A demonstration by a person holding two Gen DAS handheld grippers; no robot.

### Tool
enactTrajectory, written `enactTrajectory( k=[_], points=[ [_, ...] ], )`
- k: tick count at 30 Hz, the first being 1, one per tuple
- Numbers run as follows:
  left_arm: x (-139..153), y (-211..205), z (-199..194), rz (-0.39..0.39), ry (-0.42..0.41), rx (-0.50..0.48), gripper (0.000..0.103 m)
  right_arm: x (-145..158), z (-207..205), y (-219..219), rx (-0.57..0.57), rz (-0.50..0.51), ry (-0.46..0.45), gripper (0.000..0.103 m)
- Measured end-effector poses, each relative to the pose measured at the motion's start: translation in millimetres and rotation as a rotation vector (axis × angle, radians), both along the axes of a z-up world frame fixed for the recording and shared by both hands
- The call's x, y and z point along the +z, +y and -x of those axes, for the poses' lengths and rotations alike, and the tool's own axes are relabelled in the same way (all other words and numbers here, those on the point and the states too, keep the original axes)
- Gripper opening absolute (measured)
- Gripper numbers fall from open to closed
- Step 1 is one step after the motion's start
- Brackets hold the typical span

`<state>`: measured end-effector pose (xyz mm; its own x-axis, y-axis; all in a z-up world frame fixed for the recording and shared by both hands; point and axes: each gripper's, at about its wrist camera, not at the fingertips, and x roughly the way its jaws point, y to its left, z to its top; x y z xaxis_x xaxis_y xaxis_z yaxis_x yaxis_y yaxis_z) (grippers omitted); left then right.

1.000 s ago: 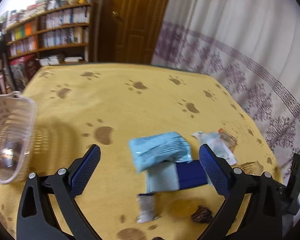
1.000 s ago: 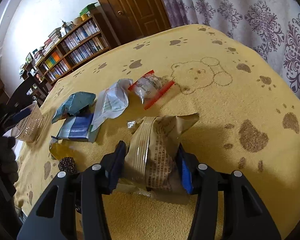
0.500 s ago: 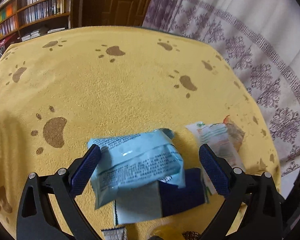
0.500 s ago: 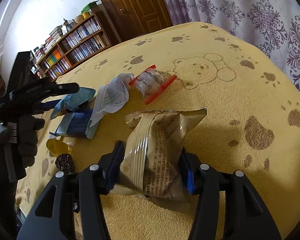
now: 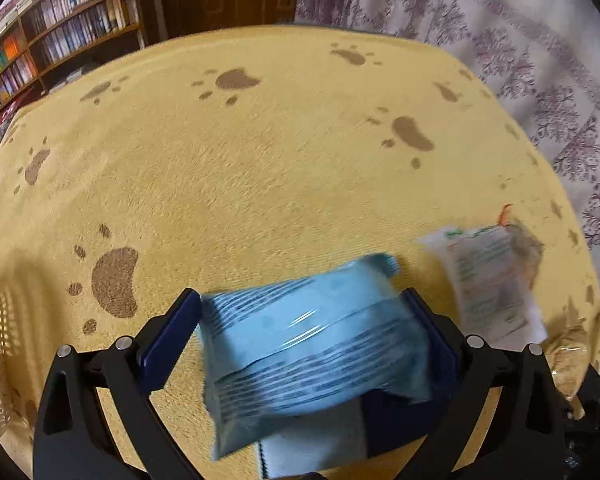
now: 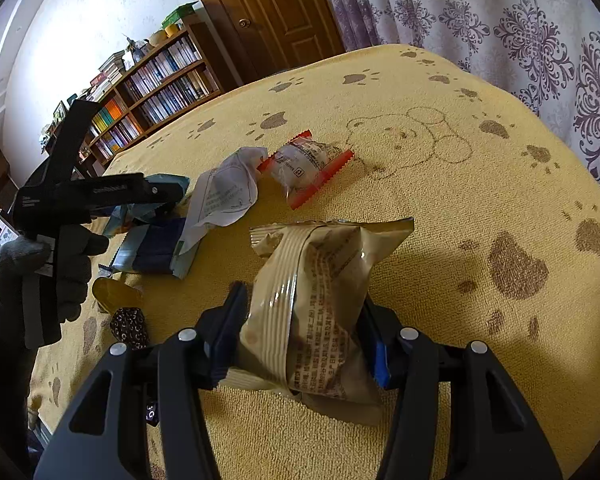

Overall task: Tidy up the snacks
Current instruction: 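Grasp the light-blue wrapped packet with the left tool, then carry the light-blue packet to the white basket and release it with the left tool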

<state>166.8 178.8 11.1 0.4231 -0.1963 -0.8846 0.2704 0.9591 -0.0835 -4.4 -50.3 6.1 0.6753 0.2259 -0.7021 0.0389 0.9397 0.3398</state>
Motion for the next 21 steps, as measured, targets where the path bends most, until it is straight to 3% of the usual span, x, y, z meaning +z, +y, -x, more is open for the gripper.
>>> enactTrajectory(
  k=[5,11,15,21],
  points=[
    [-1.0,2.8,1.7,0.0,-0.026,-0.028,0.099,0.3,-1.6,-0.9,0.0,0.008,-0.001,0.054],
    [2.5,9.0,7.2,0.021,-0.049,-0.056,0.092,0.2,-1.7,-1.0,0.0,0.009,-0.002,0.054],
    [9.5,14.8,12.9,0.037,-0.068,-0.068,0.082,0.1,-1.8,-0.9,0.0,0.008,-0.002,0.054],
    [16.8,23.0,17.1,0.065,-0.087,-0.06,0.079,0.1,-1.7,-1.0,0.0,0.008,-0.002,0.054]
  ],
)
